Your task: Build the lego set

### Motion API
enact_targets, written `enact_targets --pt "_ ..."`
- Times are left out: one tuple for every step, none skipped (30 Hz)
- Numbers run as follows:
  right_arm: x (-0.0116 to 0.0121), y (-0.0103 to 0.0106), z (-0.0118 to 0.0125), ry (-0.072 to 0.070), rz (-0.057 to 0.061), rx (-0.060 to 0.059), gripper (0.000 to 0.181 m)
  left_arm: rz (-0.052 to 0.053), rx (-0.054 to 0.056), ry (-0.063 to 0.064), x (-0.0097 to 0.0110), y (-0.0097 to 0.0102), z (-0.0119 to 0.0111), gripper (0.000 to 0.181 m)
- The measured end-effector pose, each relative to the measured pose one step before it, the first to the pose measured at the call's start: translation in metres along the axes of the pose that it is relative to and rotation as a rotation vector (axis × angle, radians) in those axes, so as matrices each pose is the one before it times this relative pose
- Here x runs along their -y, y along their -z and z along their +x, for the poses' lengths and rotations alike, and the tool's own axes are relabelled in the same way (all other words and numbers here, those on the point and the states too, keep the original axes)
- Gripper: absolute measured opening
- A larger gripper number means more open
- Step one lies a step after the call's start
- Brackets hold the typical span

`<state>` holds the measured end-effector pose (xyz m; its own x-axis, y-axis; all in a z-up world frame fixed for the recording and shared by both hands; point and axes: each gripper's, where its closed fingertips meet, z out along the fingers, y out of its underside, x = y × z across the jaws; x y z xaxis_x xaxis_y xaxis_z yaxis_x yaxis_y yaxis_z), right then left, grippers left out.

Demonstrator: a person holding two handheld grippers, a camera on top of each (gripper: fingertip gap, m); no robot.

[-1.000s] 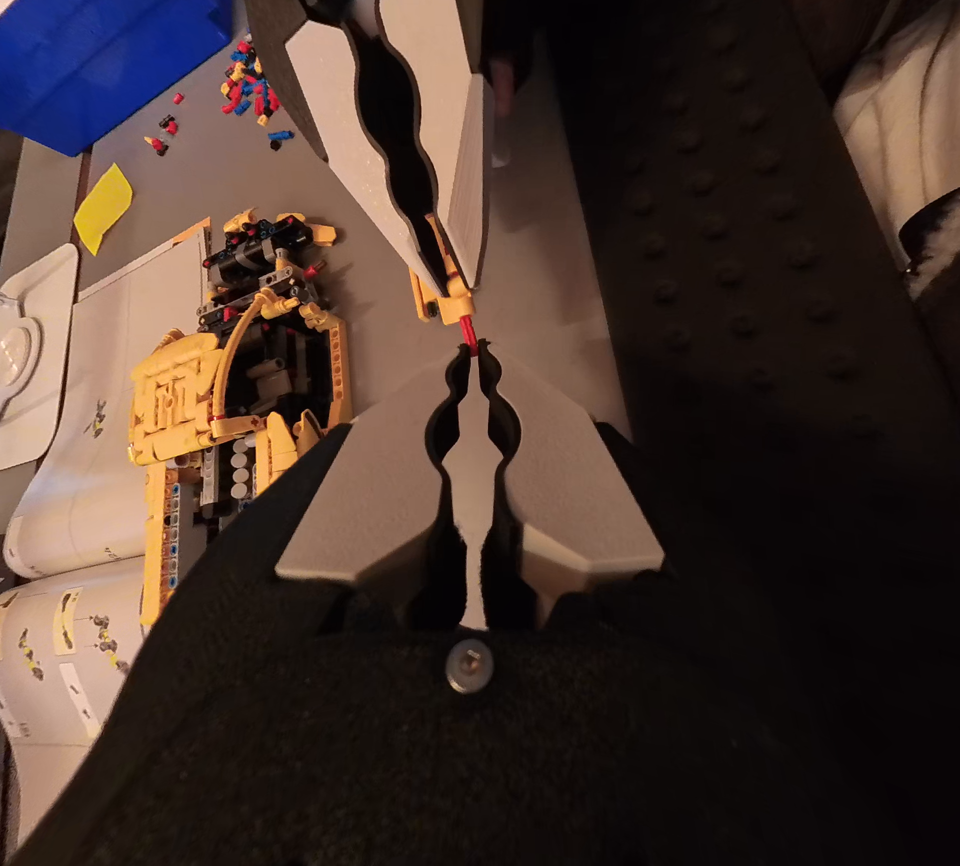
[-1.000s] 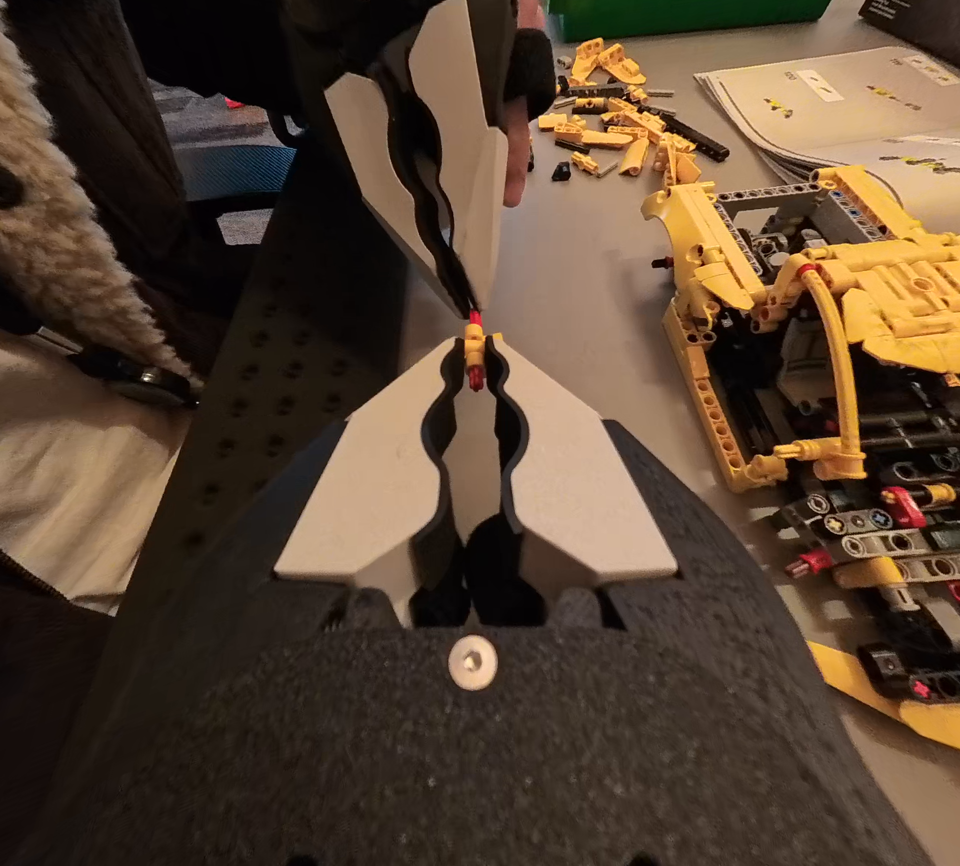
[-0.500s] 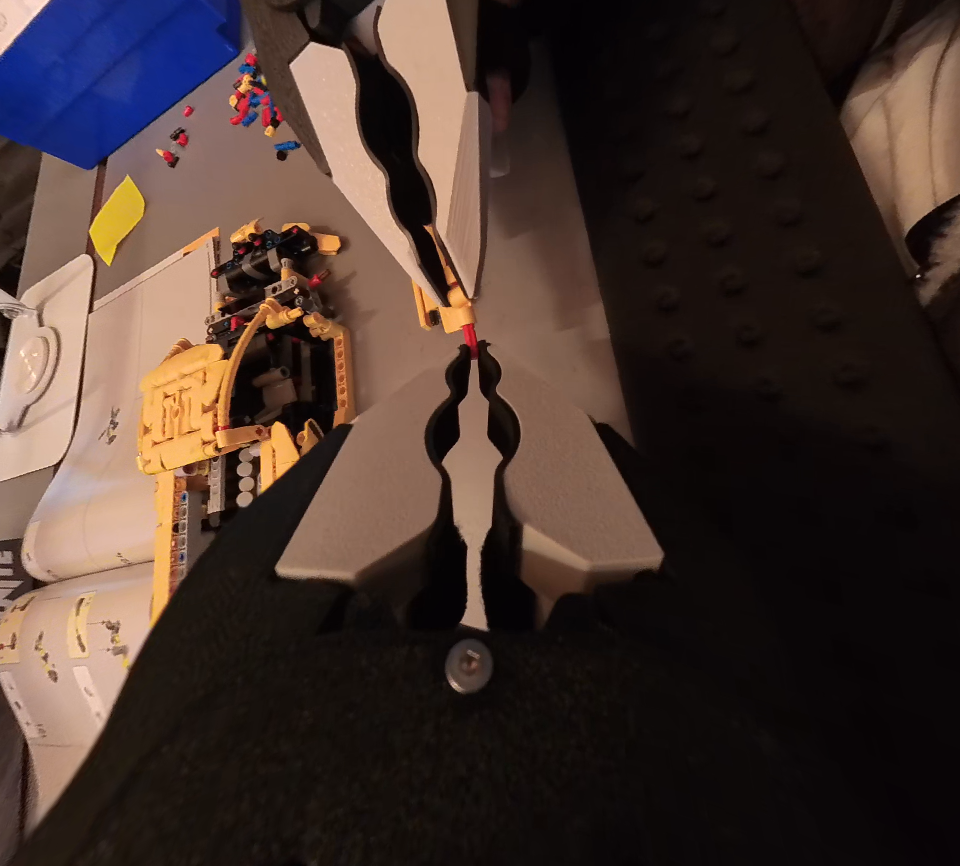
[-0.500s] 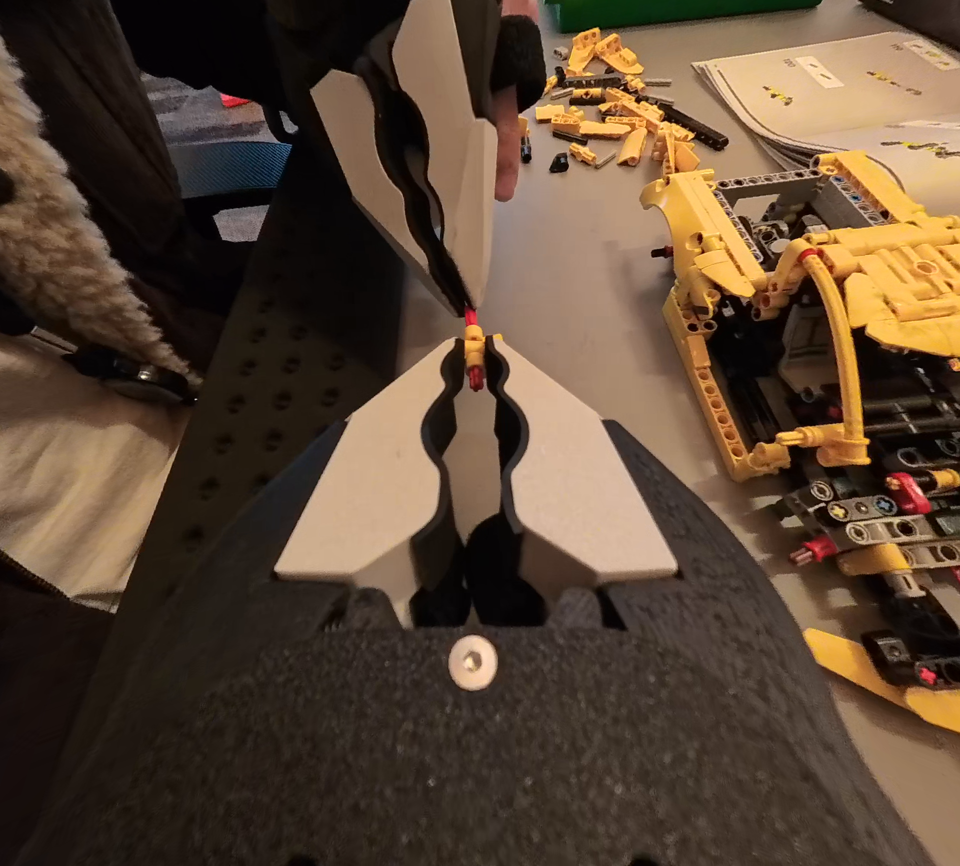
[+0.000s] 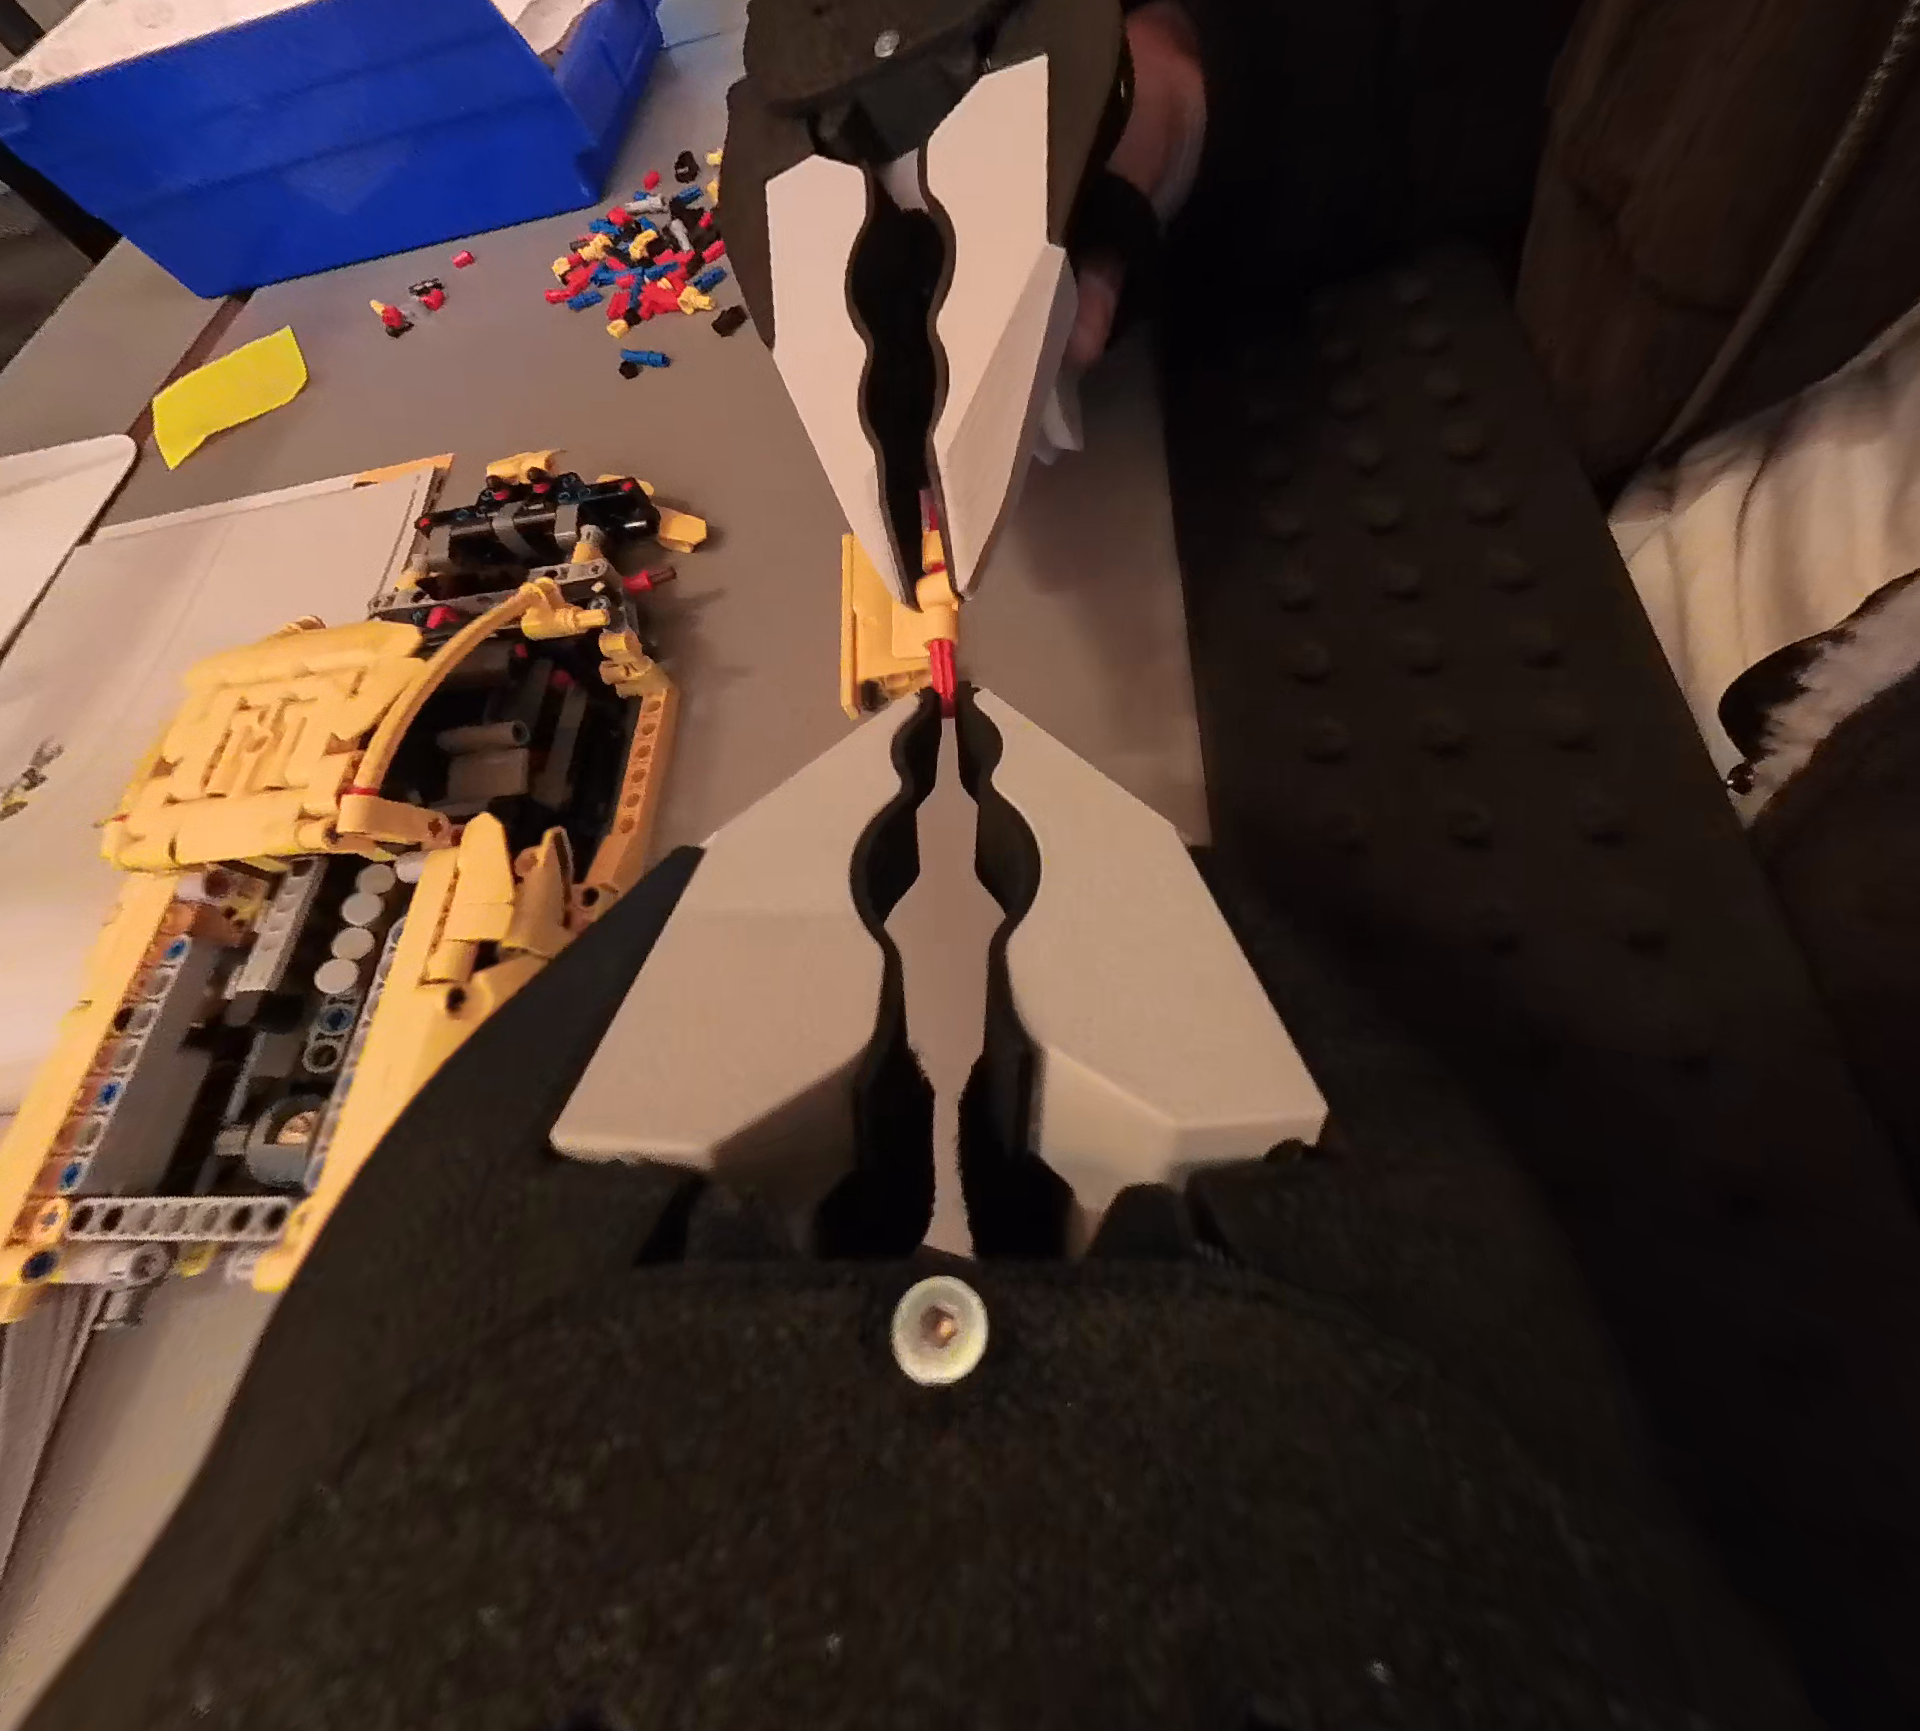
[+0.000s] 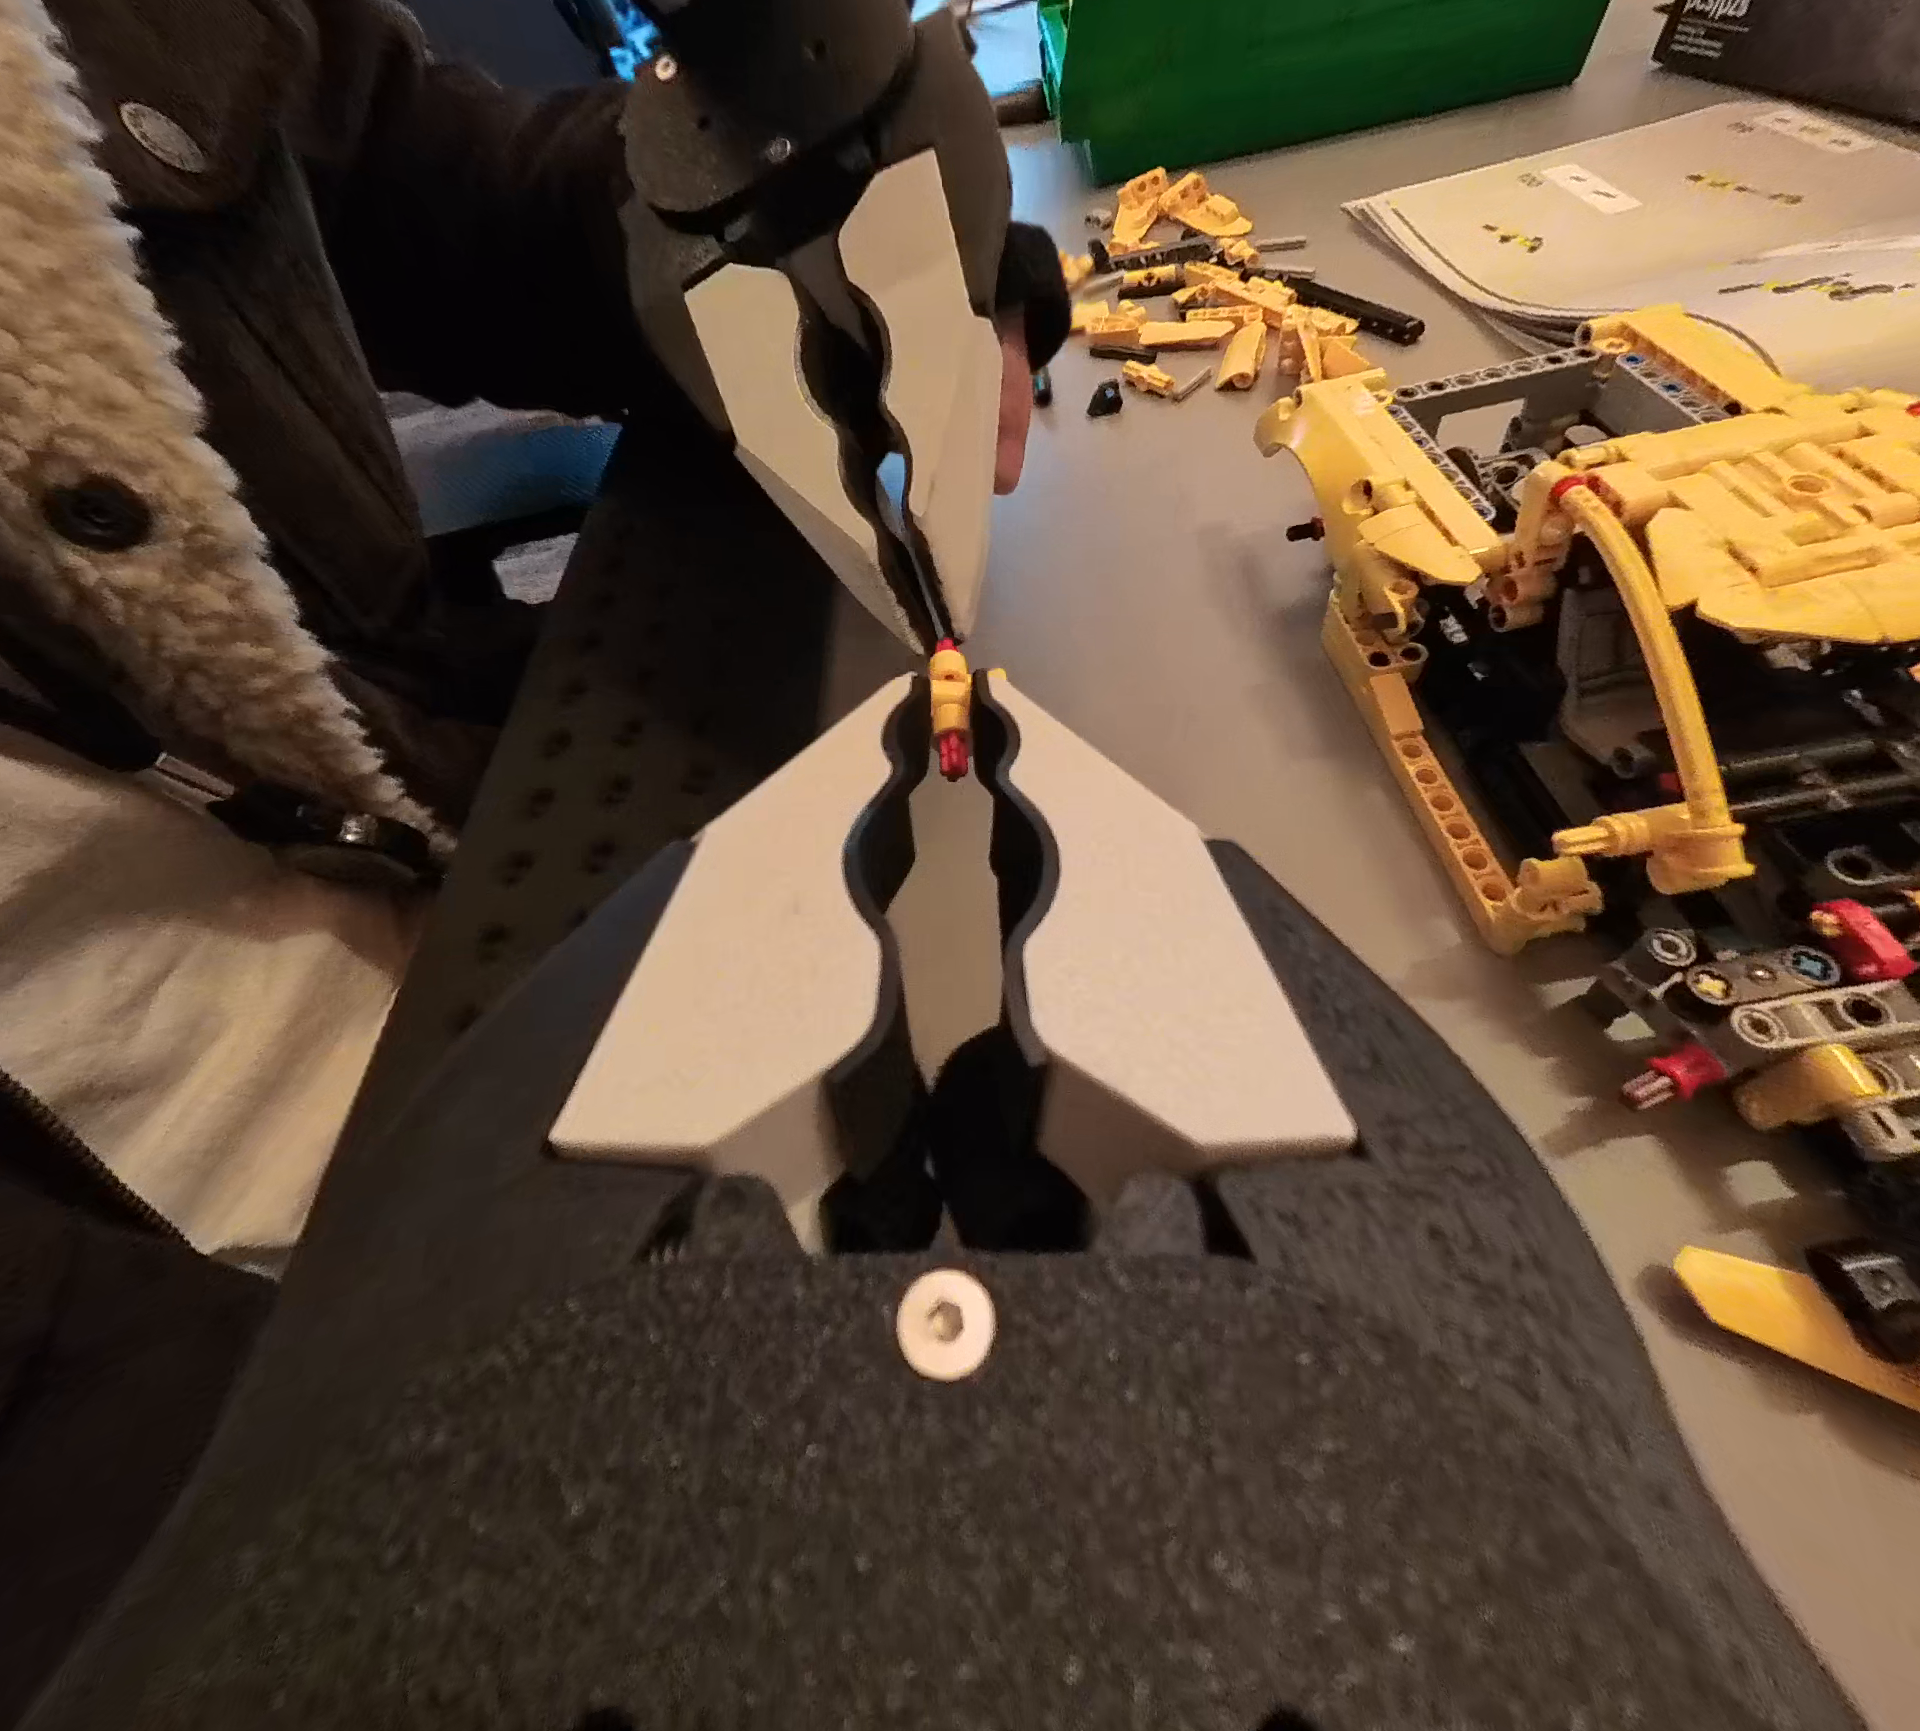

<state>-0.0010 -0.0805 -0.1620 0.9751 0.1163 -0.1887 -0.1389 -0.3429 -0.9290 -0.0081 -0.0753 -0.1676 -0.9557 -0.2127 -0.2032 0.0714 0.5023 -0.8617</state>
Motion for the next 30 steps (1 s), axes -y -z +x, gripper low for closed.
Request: enact_targets --pt "-0.00294 -0.00107 0.00060 0.0042 -0.0179 -0.0046 0.007 -0.0076 0.0026 -0.0009 -0.00304 -0.00156 0.00067 0.002" --pt "-0.00344 -0.00160 0.00099 0.0083 -0.0213 -0.0109 0.007 -0.0146 0.0015 -0.0086 -0.00373 -0.00175 0.00078 0.002" --pt "-0.00356 -0.00195 0.00003 0.0109 -0.0223 -0.0075 0.007 -0.0171 -0.0026 -0.0119 -0.00379 -0.00183 0.00150 0.002" --pt "-0.00282 -0.00150 -0.00006 0.0036 -0.0152 -0.0030 0.007 -0.0132 -0.0016 -0.0102 -0.00283 -0.00160 0.00130 0.002" --pt "-0.00293 -0.00115 0.00010 -0.0007 -0.0167 0.0006 0.007 -0.0139 -0.0024 -0.0100 -0.00258 -0.00145 0.00105 0.002" --pt "-0.00256 -0.00157 0.00011 0.0068 -0.0177 -0.0042 0.007 -0.0174 -0.0012 -0.0158 -0.00270 -0.00115 0.00084 0.002" --pt "-0.00175 -0.00141 0.00053 0.0102 -0.0147 -0.0076 0.007 -0.0168 0.0015 -0.0174 -0.00194 -0.00066 0.00023 0.002" --pt "-0.00088 -0.00092 0.00051 0.0069 -0.0093 -0.0067 0.007 -0.0179 0.0003 -0.0160 -0.00154 -0.00040 0.00007 0.002" --pt "-0.00151 -0.00123 0.00035 0.0076 -0.0136 -0.0074 0.007 -0.0237 0.0012 -0.0224 -0.00189 -0.00068 0.00015 0.002" --pt "-0.00211 -0.00136 0.00077 0.0097 -0.0173 -0.0097 0.007 -0.0266 0.0028 -0.0259 -0.00213 -0.00126 0.00054 0.002" --pt "-0.00221 -0.00139 0.00054 0.0109 -0.0200 -0.0096 0.007 -0.0260 0.0003 -0.0248 -0.00212 -0.00158 0.00106 0.002" --pt "-0.00160 -0.00126 -0.00032 0.0110 -0.0159 -0.0053 0.007 -0.0221 -0.0008 -0.0235 -0.00175 -0.00129 0.00128 0.002" --pt "-0.00158 -0.00100 0.00007 0.0066 -0.0118 -0.0050 0.007 -0.0207 0.0001 -0.0235 -0.00144 -0.00100 0.00090 0.002" --pt "-0.00204 -0.00123 0.00006 0.0073 -0.0146 -0.0064 0.007 -0.0206 -0.0001 -0.0245 -0.00126 -0.00094 0.00069 0.002" --pt "-0.00135 -0.00082 -0.00007 0.0093 -0.0101 -0.0044 0.007 -0.0172 0.0003 -0.0253 -0.00098 -0.00086 0.00083 0.002" --pt "-0.00084 -0.00043 -0.00044 0.0028 -0.0054 0.0022 0.007 -0.0125 -0.0005 -0.0231 -0.00034 -0.00056 0.00066 0.002" --pt "-0.00012 0.00010 -0.00093 -0.0053 0.0039 0.0095 0.007 -0.0046 -0.0045 -0.0143 0.00022 0.00000 0.00060 0.002" --pt "0.00018 0.00052 -0.00099 -0.0071 0.0057 0.0114 0.007 0.0018 -0.0069 -0.0070 0.00069 0.00039 0.00028 0.002" --pt "0.00061 0.00061 -0.00066 -0.0048 0.0074 0.0071 0.007 0.0023 -0.0060 -0.0057 0.00045 0.00029 -0.00009 0.002" --pt "0.00080 0.00033 -0.00137 -0.0029 0.0075 0.0111 0.007 -0.0003 -0.0049 -0.0110 0.00020 0.00015 0.00023 0.002" --pt "-0.00036 -0.00007 -0.00050 -0.0031 0.0002 0.0057 0.007 -0.0034 -0.0038 -0.0124 0.00012 -0.00031 0.00031 0.002" --pt "-0.00017 0.00000 -0.00012 -0.0015 0.0003 0.0023 0.007 -0.0028 -0.0049 -0.0078 -0.00020 -0.00051 0.00042 0.002" --pt "-0.00066 -0.00030 -0.00038 -0.0014 -0.0028 0.0033 0.007 0.0001 -0.0078 0.0010 0.00005 -0.00054 0.00033 0.002" --pt "0.00010 0.00022 0.00047 -0.0028 0.0031 -0.0016 0.007 0.0032 -0.0037 0.0045 0.00021 0.00004 -0.00050 0.002" --pt "0.00102 0.00046 0.00037 -0.0043 0.0068 -0.0014 0.007 0.0044 -0.0045 0.0088 0.00037 0.00060 -0.00073 0.002" --pt "-0.00012 -0.00021 0.00063 0.0048 -0.0019 -0.0061 0.007 0.0031 -0.0070 0.0139 0.00002 0.00049 -0.00043 0.002" --pt "-0.00111 -0.00068 0.00136 0.0113 -0.0095 -0.0149 0.007 0.0011 -0.0038 0.0098 -0.00048 0.00002 -0.00036 0.002" --pt "-0.00080 -0.00080 0.00021 0.0041 -0.0069 -0.0040 0.007 -0.0031 -0.0029 0.0066 -0.00085 -0.00055 0.00036 0.002" --pt "-0.00097 -0.00108 0.00023 0.0012 -0.0085 -0.0025 0.007 -0.0053 0.0010 0.0020 -0.00111 -0.00083 0.00034 0.002" --pt "-0.00126 -0.00093 0.00064 0.0072 -0.0090 -0.0075 0.007 -0.0040 0.0023 0.0012 -0.00091 -0.00076 0.00018 0.002"
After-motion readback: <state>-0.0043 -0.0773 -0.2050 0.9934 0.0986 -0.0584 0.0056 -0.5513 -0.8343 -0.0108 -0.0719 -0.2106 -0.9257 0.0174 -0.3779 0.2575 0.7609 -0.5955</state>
